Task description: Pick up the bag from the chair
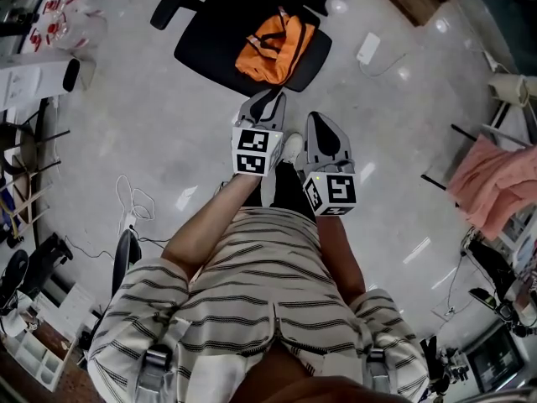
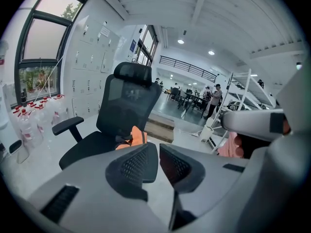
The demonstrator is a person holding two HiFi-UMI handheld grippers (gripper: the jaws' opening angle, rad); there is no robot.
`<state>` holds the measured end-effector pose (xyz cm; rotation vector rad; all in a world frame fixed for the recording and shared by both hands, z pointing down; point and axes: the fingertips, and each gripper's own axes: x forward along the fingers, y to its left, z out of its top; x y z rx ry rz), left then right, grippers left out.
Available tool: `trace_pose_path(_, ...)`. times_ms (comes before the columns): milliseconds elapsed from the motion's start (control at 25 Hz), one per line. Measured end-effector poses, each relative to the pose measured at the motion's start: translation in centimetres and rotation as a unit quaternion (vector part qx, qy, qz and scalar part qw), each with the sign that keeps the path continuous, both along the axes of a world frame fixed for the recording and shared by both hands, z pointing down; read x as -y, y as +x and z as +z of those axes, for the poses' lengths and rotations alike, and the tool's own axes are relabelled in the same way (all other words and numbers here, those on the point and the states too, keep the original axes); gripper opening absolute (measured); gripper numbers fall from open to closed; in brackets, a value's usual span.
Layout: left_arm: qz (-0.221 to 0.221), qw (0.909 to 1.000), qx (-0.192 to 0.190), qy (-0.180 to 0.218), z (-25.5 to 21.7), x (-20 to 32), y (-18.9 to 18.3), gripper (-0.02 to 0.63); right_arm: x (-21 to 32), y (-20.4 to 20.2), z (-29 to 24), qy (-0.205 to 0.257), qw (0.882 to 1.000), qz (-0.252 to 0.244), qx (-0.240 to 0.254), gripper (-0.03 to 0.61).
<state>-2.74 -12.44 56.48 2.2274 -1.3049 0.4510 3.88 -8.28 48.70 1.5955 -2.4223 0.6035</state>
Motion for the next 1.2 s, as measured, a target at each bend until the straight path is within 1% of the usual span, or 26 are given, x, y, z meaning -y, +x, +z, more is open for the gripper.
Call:
trace_pose_path(200,-0.002,1.0,0.001,-0.007,0.8,0.6,0.2,0.09,-0.2,0.2,0.1,-0.001,1.0,0.001,-0.002,0.018)
trace_pose_path(360,-0.006,0.9997,-0.001,-0.022,1.8,1.0,0.3,0.108,-0.5,0.5,0.3,-0.004,1.0,0.003,-0.002,0.018)
trace_pose_path(640,0.001,0.9994,0.015,-0.032,3.6,1.5,0.7,0.136,-0.5,0.7,1.0,-0.015,1.0,0.005,0.006,0.018)
trace_pose_path(920,-0.006,0.9986,0.018,-0.05,5.1,2.3,0.8,0.163,-0.5,1.1,1.4,-0.02,1.0,0.007,0.004,0.018)
trace_pose_path(1080,-0.016,0.9983,0.018,-0.053,5.5,3.3,0.6,0.169,-0.4,1.4,1.4,-0.02,1.0,0.006,0.003,0.018)
trace_pose_path(1200,-0.015,0.9978,0.018,-0.062,6.1,3.7,0.7,0.182,-0.3,1.5,1.5,-0.022,1.0,0.006,0.003,0.018)
